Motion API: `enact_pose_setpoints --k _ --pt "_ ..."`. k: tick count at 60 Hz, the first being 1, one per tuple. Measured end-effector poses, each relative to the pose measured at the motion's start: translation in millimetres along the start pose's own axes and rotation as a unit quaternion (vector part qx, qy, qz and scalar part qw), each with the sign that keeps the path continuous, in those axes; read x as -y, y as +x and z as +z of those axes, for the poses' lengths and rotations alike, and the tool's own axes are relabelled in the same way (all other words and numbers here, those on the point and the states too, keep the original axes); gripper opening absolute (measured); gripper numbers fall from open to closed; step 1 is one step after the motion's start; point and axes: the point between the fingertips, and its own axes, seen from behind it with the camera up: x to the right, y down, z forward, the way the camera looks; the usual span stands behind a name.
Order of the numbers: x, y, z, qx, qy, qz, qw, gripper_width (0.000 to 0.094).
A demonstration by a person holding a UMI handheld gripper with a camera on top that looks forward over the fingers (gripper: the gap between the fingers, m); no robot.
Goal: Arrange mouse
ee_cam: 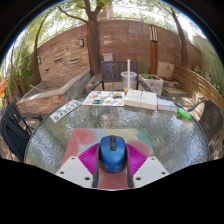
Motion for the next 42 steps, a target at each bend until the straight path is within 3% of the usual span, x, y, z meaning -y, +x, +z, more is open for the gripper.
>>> enact_pose_setpoints --k 7,9,11,12,15,23,42 --pt "-28 -11 13 0.001 -0.036 -0.002 0.999 0.0544" --pt "-22 -10 6 -0.005 -0.028 -0.003 1.0 0.0653" --pt "-18 -12 -2 -0.006 -0.021 -0.013 1.0 0.083" --pt "-15 -13 -8 -0.007 -0.017 -0.018 1.0 0.0862" --pt "-6 -16 -25 -0.014 -0.008 -0.033 0.999 0.0827" --pt "23 -26 -88 -0.023 0.0 -0.048 0.999 0.0853" --pt "30 -58 -225 -0.039 0.005 -0.055 0.998 0.0848"
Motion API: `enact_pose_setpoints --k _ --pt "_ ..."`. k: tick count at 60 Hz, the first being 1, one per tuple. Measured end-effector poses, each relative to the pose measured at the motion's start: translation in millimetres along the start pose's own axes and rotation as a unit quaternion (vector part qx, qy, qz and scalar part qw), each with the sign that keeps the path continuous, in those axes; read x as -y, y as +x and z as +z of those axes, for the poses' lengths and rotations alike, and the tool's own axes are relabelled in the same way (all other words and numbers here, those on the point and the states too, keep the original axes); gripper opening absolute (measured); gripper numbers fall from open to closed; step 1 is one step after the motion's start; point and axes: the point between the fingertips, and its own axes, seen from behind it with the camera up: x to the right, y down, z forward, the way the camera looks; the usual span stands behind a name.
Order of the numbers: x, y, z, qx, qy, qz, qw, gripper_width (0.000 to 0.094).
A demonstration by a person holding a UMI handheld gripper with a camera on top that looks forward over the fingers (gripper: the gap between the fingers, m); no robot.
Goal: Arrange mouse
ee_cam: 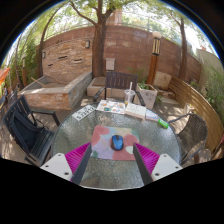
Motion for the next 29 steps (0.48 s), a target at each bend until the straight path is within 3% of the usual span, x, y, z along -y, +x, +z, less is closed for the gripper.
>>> enact_pose_setpoints --k 29 --pt "-18 -13 -51 -0.007 0.002 -0.004 1.0 0.085"
